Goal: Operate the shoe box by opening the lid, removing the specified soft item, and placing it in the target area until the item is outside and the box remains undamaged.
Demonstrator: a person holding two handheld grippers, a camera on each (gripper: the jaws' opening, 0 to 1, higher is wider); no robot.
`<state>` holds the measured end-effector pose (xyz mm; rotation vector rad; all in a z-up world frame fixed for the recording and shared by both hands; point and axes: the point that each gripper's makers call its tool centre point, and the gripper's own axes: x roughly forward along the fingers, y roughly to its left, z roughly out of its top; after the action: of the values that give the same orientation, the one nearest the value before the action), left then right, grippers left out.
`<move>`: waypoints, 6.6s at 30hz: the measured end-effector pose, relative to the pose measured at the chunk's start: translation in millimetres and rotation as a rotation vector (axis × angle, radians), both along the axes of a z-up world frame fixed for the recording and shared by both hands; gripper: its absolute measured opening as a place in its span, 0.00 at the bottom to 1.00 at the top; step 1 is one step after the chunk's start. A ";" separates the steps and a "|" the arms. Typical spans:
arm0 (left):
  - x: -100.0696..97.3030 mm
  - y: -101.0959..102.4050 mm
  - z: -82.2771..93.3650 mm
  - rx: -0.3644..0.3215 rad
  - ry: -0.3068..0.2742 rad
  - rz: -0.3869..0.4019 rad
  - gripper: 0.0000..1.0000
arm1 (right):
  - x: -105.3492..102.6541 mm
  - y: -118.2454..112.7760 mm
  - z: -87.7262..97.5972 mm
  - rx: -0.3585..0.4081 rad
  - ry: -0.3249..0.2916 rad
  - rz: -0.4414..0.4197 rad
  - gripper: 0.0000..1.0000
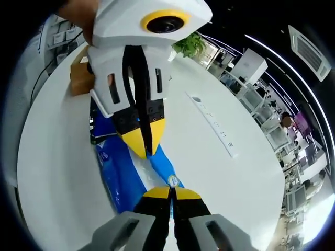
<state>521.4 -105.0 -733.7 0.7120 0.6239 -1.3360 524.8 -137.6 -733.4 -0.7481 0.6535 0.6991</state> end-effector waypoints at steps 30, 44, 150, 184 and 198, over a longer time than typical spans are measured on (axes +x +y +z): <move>-31.0 40.2 34.4 -0.078 0.099 0.018 0.40 | -32.7 19.2 24.2 0.157 0.073 -0.137 0.34; -51.2 82.9 69.4 -0.177 0.123 0.105 0.58 | -50.2 40.9 44.4 0.213 0.062 -0.165 0.53; -192.0 407.7 127.0 -0.479 -0.075 0.706 0.99 | -99.7 250.7 89.4 0.429 0.058 0.092 0.87; -213.9 411.1 110.8 -0.536 -0.153 0.792 0.99 | -49.7 328.9 57.4 0.287 0.139 0.441 0.70; -210.9 412.0 106.4 -0.546 -0.153 0.800 0.99 | -40.0 351.8 30.7 0.171 0.199 0.536 0.69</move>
<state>310.5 307.0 -627.3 0.0775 0.3296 -0.6398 484.8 214.3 -702.7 -0.7043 0.5652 1.3175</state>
